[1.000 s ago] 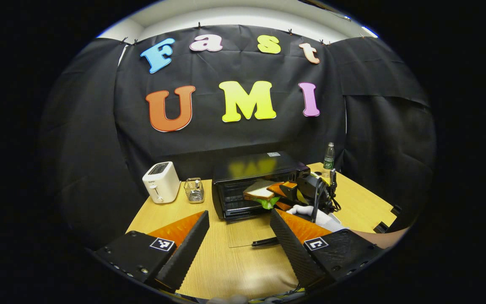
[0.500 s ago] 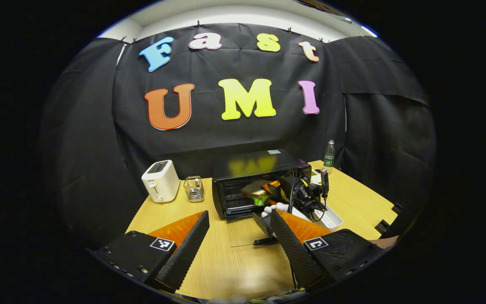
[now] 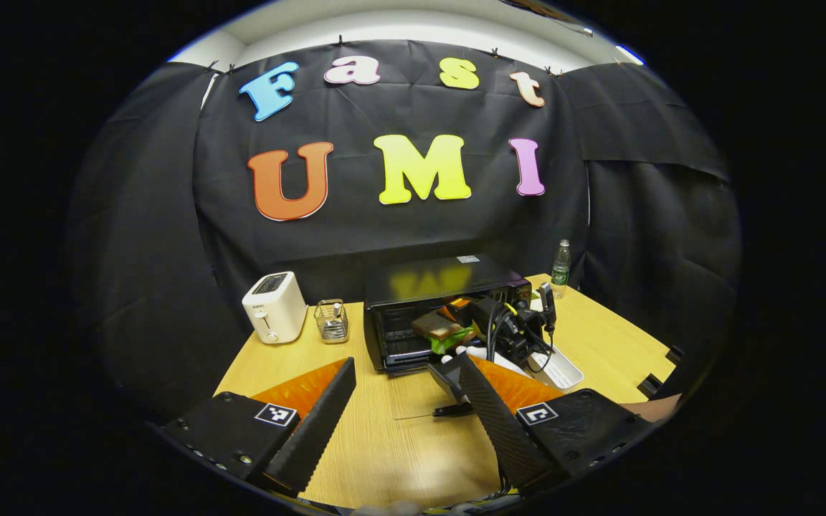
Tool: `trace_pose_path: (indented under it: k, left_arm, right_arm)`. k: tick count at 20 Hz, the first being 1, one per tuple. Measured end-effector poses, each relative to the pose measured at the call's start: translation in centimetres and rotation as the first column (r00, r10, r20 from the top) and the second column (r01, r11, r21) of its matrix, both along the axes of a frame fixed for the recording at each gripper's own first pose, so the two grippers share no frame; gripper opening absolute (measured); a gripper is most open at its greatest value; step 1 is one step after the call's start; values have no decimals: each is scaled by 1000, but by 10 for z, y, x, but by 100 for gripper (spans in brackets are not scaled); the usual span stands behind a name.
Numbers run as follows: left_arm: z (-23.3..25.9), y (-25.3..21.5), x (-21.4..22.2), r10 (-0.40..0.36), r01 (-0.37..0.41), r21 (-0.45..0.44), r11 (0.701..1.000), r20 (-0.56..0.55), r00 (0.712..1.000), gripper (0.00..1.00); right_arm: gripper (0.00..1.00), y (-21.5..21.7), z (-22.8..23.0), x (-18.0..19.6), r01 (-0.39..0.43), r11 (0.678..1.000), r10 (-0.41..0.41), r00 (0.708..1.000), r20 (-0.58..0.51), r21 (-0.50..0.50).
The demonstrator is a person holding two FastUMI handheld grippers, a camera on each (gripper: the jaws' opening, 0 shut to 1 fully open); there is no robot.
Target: Open the electric oven with the left hand, put the food in, and close the electric oven.
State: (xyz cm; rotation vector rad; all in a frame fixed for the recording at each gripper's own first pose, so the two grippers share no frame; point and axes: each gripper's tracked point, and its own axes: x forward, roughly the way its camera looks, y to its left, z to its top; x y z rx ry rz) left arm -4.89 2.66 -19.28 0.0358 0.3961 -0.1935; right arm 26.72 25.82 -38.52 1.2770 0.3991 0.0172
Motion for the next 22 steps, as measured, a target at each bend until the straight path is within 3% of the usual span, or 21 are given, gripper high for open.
trace_pose_path:
  k: [1, 2, 4, 5, 6, 7, 9, 11, 13, 15, 17, 20, 21, 22]
  left_arm:
    - [1, 0, 0, 2, -2, -1, 1000, 2, 1000, 96]
    - [3, 1, -1, 4, -4, -2, 1000, 6, 1000, 96]
    - [3, 0, 0, 4, -4, -4, 1000, 8, 1000, 96]
    - [4, 0, 0, 5, -5, -5, 1000, 8, 1000, 96]
    - [4, 0, -1, 7, -7, -7, 1000, 9, 1000, 96]
    - [4, 0, -2, 8, -8, -12, 1000, 10, 1000, 96]
    - [4, -3, -4, 7, -7, -22, 1000, 11, 1000, 96]
    - [2, -4, -5, 6, -6, -23, 1000, 8, 1000, 96]
    - [3, -5, -6, 5, -5, -31, 999, 10, 1000, 96]
    - [3, -6, -7, 4, -4, -38, 999, 9, 1000, 96]
    - [4, -8, -6, 0, 0, -43, 999, 13, 1000, 96]
    - [4, -8, -7, -3, 4, -41, 999, 18, 1000, 96]
    - [3, -8, -8, -5, 5, -46, 999, 15, 1000, 96]
    - [3, -9, -8, -7, 7, -49, 999, 14, 1000, 96]
  right_arm:
    - [94, 1, 0, -2, -10, 1000, 10, 1000, -6, -6]
    - [87, 0, 0, -4, -17, 1000, 17, 1000, -11, -10]
    - [89, -2, 0, -12, -36, 997, 34, 999, -21, -74]
    - [99, -6, -2, -15, -48, 991, 44, 998, -34, -126]
    - [90, -8, -3, -16, -60, 983, 54, 998, -35, -172]
    - [99, -6, -8, -17, -85, 975, 75, 995, -58, -205]
    - [99, 0, -4, -12, -85, 978, 80, 996, -34, -192]
    - [99, 10, -10, -19, -168, 952, 152, 985, -82, -257]
    - [99, 3, -15, -26, -193, 918, 165, 980, -109, -346]
    - [99, -2, -6, -28, -180, 926, 156, 983, -98, -331]
    - [99, 0, -8, -37, -220, 908, 187, 974, -125, -358]
    - [100, -1, -8, -42, -235, 908, 199, 971, -135, -347]
    - [92, 2, -16, -47, -285, 885, 236, 956, -172, -369]
    - [92, 4, -21, -52, -310, 877, 256, 948, -190, -366]
